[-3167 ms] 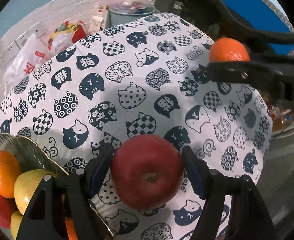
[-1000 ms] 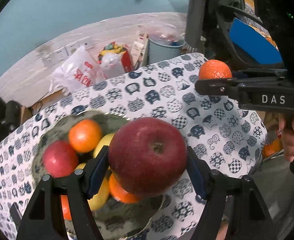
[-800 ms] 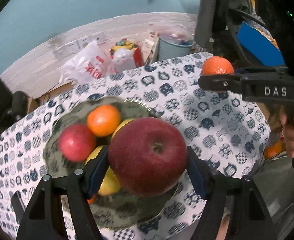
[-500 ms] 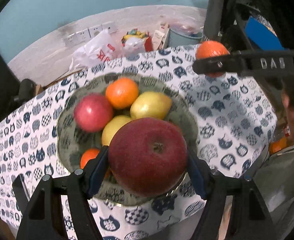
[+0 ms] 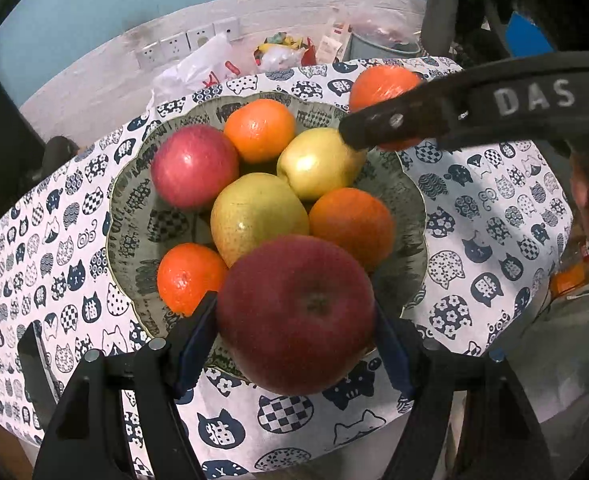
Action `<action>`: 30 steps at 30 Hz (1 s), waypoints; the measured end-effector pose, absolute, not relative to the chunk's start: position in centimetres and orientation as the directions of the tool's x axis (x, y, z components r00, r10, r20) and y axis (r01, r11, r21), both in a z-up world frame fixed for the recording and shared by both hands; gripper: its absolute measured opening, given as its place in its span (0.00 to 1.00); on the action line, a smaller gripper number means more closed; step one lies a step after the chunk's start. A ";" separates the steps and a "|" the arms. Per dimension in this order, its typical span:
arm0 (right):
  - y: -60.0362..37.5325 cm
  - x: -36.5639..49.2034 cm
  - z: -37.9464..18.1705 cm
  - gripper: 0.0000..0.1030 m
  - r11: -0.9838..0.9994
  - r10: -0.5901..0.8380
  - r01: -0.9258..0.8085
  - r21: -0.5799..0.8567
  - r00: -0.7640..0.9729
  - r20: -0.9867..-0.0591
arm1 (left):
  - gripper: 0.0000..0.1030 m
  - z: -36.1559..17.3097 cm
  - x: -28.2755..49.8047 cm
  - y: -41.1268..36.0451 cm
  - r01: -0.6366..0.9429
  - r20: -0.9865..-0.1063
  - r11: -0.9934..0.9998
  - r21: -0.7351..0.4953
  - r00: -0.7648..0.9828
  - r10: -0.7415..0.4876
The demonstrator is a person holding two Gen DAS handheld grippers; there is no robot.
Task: Organize fruits
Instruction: 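Carry the apple with the left tool while the right tool carries the tangerine over the bowl, then lower the apple and tangerine onto the bowl's fruit and open both tools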
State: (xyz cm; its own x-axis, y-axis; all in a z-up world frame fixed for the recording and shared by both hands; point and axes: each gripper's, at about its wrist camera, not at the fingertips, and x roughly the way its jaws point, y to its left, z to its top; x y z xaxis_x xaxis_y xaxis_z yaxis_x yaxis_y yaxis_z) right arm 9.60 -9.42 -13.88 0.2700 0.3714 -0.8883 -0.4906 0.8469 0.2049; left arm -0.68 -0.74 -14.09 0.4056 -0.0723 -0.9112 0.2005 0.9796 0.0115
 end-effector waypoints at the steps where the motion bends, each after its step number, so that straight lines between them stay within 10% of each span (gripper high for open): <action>1: -9.3 9.6 -14.1 0.47 0.847 0.371 -0.491 0.207 0.265 -0.890 | 0.73 -14.2 -0.7 -0.8 0.200 -0.910 0.980 0.019 0.409 -0.066; 30: -7.8 10.0 -17.4 0.48 0.839 0.394 -0.466 0.281 0.165 -0.904 | 0.84 -16.2 -1.0 -0.7 0.136 -0.938 0.991 -0.016 0.340 -0.062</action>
